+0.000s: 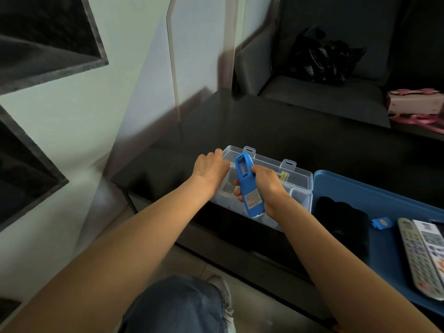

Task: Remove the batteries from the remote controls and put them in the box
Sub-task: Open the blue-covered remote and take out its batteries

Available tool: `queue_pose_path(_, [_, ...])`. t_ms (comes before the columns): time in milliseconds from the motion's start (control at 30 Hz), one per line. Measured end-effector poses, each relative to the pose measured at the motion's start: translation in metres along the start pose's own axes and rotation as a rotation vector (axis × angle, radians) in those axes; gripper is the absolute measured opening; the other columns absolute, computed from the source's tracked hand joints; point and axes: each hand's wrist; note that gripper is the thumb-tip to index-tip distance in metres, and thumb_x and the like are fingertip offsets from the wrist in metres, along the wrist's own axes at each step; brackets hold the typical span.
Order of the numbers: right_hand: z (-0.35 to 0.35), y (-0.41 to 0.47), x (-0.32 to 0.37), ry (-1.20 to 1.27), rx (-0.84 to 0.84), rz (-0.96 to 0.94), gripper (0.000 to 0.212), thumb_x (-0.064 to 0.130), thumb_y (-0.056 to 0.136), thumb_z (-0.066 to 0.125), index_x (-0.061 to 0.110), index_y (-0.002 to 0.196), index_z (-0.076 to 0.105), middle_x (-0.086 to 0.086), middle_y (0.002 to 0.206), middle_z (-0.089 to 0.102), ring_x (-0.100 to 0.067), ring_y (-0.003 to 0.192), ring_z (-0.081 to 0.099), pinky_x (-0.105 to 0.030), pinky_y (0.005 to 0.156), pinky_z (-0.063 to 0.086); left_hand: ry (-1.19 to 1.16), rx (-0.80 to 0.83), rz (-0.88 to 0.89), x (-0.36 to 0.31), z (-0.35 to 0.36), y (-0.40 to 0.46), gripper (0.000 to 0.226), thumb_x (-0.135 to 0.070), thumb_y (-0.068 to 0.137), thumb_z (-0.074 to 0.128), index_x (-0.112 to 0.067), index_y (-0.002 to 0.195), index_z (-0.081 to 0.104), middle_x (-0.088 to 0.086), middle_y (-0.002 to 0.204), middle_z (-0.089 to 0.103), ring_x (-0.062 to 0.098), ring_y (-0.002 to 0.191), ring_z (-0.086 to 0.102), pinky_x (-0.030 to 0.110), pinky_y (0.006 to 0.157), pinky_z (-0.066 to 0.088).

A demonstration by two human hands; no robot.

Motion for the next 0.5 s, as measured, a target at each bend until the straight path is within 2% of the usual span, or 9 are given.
queue_pose_path(167, [0.001, 0.001, 0.001, -0.004, 0.000, 0.018, 0.029, 0.030, 0.101, 0.029, 0.014, 0.094, 0.051, -0.014, 0.089, 0.063, -0.022, 0.068, 0.058, -0.031, 0.062, 0.050, -0.123, 0.013, -0.049, 0.012, 0.006, 0.004, 0.037, -0.016, 0.083, 0.065, -0.006, 0.117, 0.054, 0.012, 0.127, 0.037, 0.024, 0.114, 0.040, 0.035, 0.095, 0.039])
queue_pose_path(333, [0.001, 0.003, -0.001, 0.012, -0.007, 0.027, 0.029, 0.033, 0.102, 0.029, 0.014, 0.095, 0.051, -0.015, 0.092, 0.064, -0.022, 0.069, 0.059, -0.031, 0.064, 0.051, -0.257, -0.023, -0.005, 0.022, 0.010, 0.001, 0.036, -0.021, 0.080, 0.068, -0.005, 0.110, 0.055, 0.009, 0.121, 0.039, 0.021, 0.104, 0.041, 0.029, 0.084, 0.039])
queue_pose_path(500, [0.002, 0.001, -0.001, -0.013, -0.006, 0.013, 0.027, 0.031, 0.102, 0.029, 0.016, 0.091, 0.049, -0.015, 0.092, 0.063, -0.022, 0.069, 0.058, -0.030, 0.063, 0.051, -0.372, -0.079, 0.001, 0.025, 0.013, -0.002, 0.029, -0.020, 0.084, 0.066, -0.005, 0.106, 0.056, 0.009, 0.120, 0.041, 0.019, 0.100, 0.045, 0.030, 0.086, 0.046])
Point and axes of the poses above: each hand's wrist, its own y-axis towards the middle knuckle, its own z-axis out of the palm, x = y × z
